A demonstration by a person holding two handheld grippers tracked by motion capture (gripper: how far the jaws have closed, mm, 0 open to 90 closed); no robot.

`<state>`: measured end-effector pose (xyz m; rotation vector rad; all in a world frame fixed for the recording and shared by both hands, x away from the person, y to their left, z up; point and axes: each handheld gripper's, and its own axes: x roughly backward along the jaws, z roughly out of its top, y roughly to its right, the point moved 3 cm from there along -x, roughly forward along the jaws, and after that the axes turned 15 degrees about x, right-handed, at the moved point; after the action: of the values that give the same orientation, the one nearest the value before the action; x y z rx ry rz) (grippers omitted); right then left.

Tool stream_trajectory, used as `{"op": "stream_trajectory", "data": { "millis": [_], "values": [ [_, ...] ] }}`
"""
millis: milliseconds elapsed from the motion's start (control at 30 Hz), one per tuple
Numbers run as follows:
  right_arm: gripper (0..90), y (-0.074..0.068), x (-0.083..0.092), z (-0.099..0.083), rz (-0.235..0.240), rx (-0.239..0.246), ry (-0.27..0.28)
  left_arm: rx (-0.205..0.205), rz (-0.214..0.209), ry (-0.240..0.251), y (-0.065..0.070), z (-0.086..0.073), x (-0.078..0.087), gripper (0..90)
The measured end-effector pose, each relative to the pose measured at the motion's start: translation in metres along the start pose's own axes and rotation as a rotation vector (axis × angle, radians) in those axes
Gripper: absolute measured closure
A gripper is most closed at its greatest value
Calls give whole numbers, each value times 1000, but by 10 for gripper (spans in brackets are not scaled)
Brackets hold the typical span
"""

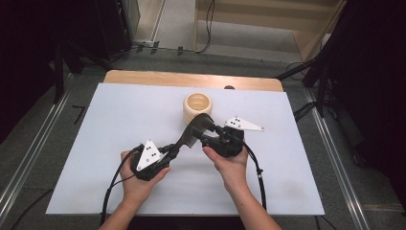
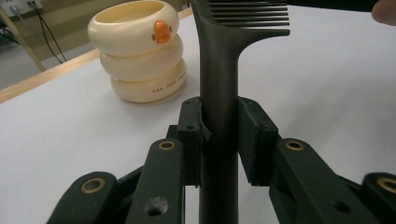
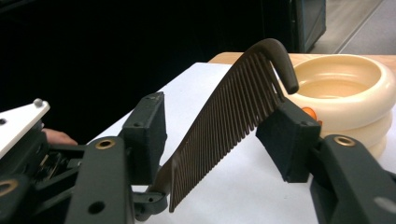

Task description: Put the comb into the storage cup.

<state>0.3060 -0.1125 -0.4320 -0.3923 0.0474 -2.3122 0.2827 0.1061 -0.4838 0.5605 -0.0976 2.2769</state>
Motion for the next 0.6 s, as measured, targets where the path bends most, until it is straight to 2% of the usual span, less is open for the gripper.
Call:
{"op": "stream_trajectory", "data": {
  "millis": [67,267,467,600],
  "values": [
    [450,0,-2,-1,13,-19,-2,-1,-2,5,1,0,0,720],
    [530,-3,-9,-4,12,-37,-7,-10,-1,11,5,0,0,720],
    [591,-4,-12,-5,23,-66,12,-21,-3,17,8,-2,-2,720],
    [641,-4,-12,-5,12,-85,25,-18,-7,18,9,-2,-2,720]
  ]
}}
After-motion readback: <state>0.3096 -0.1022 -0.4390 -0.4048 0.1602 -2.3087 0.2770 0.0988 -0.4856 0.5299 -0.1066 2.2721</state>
